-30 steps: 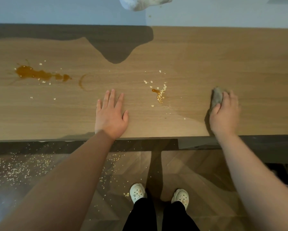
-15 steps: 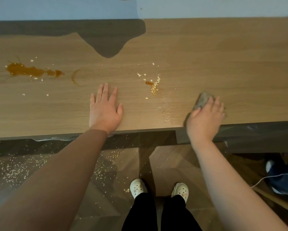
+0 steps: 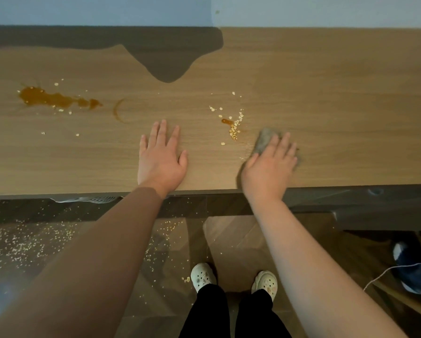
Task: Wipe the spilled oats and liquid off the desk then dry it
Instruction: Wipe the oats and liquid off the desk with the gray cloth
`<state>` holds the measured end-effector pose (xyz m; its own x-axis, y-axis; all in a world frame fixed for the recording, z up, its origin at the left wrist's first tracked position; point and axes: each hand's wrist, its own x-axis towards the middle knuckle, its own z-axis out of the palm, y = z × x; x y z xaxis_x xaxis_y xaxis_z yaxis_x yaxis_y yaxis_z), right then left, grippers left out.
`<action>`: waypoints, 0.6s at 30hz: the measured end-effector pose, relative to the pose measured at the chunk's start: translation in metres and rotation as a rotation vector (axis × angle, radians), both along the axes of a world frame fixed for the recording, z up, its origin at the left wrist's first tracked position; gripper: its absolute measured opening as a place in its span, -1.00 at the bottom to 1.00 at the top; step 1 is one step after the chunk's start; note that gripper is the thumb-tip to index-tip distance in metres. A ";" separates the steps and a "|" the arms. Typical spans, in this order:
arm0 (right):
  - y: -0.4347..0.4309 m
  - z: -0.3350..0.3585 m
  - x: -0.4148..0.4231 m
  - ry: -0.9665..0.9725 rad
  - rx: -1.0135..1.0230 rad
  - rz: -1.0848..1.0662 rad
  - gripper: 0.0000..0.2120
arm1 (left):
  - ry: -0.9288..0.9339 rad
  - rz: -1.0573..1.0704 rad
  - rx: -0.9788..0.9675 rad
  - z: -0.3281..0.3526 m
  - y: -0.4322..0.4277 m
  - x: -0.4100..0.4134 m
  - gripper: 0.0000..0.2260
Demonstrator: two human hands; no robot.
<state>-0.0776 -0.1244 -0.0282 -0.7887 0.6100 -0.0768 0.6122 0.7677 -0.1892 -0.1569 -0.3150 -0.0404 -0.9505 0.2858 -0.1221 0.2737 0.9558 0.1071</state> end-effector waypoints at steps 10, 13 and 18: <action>0.032 0.000 -0.023 0.039 -0.034 -0.233 -0.43 | -0.010 0.002 0.014 0.001 -0.001 0.000 -0.44; -0.001 -0.003 -0.039 0.030 -0.012 0.158 -0.44 | -0.013 -0.003 0.012 0.001 -0.001 0.000 -0.44; 0.065 -0.003 -0.046 0.026 0.030 0.021 -0.47 | -0.015 -0.010 0.015 0.001 -0.001 0.000 -0.44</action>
